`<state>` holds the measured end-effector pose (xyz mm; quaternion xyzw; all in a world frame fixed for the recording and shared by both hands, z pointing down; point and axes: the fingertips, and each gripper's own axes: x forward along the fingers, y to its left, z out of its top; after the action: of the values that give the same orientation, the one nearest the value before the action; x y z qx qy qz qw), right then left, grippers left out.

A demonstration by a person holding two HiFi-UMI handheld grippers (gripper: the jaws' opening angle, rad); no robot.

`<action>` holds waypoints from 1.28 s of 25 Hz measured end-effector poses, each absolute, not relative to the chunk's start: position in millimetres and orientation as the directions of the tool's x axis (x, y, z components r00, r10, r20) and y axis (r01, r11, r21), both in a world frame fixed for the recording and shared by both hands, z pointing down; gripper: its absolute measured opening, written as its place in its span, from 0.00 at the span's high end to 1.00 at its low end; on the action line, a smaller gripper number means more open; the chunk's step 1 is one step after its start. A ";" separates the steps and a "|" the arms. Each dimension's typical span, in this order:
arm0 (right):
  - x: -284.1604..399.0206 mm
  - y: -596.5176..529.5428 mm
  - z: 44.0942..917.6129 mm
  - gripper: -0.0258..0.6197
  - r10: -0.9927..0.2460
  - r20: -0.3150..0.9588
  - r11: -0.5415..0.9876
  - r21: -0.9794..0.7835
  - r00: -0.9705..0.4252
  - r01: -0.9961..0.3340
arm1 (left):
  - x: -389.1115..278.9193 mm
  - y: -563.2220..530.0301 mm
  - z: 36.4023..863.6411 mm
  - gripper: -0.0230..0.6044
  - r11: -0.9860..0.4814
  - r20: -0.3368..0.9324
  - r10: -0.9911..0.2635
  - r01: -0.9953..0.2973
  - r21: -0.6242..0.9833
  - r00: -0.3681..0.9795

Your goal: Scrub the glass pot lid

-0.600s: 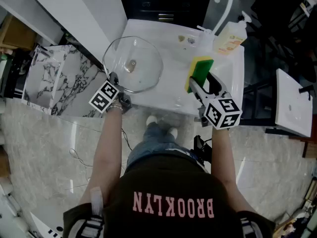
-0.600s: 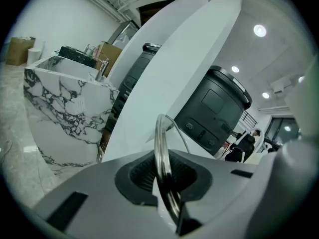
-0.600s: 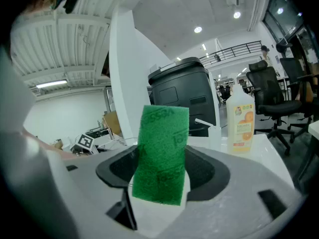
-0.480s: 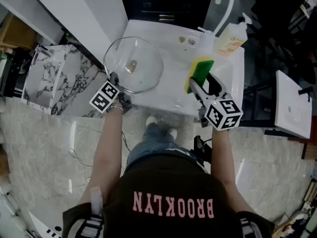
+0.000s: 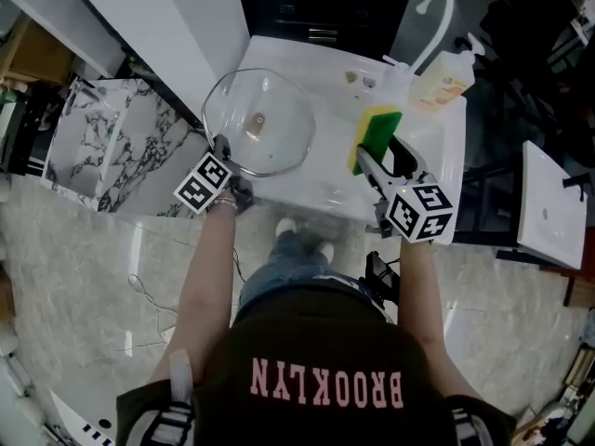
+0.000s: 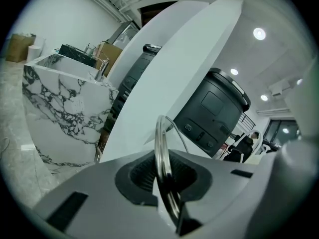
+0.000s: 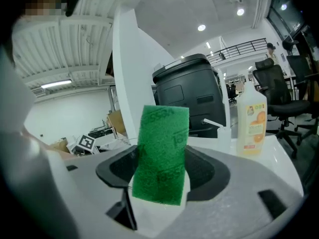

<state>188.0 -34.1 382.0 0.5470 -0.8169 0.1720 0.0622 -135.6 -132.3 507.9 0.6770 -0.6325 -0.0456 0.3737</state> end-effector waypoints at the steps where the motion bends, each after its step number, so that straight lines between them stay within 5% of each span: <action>1: 183.5 -35.9 382.3 0.52 -0.867 0.291 0.356 -0.209 -0.405 -0.911 | -135.6 -132.4 507.9 0.91 0.079 0.409 -0.891 -0.820 0.567 0.197; 32: 39.7 -129.8 429.2 0.52 -0.648 0.442 0.569 -0.261 -0.621 -0.780 | -151.9 -162.7 489.8 0.91 -0.035 0.386 -0.864 -0.805 0.592 0.322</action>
<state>39.7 -129.8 429.2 0.4088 -0.8730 0.2197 0.1500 -151.9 -162.7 489.8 0.7183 -0.5811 -0.0390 0.3806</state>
